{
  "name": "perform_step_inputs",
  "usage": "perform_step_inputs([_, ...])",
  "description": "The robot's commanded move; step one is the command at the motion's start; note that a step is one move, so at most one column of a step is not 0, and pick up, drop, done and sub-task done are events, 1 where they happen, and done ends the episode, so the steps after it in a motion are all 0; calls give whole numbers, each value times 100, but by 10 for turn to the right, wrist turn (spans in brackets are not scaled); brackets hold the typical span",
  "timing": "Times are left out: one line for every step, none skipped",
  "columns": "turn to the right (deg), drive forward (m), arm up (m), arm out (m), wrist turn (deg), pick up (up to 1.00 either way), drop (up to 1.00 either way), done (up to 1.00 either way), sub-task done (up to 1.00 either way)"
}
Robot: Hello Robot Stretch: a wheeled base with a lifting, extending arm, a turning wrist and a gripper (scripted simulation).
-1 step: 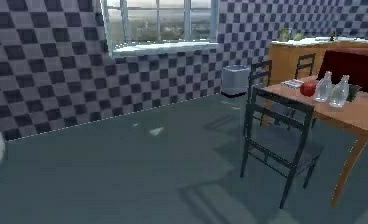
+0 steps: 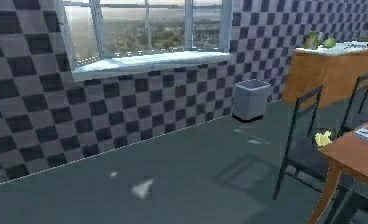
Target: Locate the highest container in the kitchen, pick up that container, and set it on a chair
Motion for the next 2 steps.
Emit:
perform_step_inputs([0, 45, 0, 0, 0, 0, 0, 0, 0])
perform_step_inputs([240, 0, 0, 0, 0, 0, 0, 0, 0])
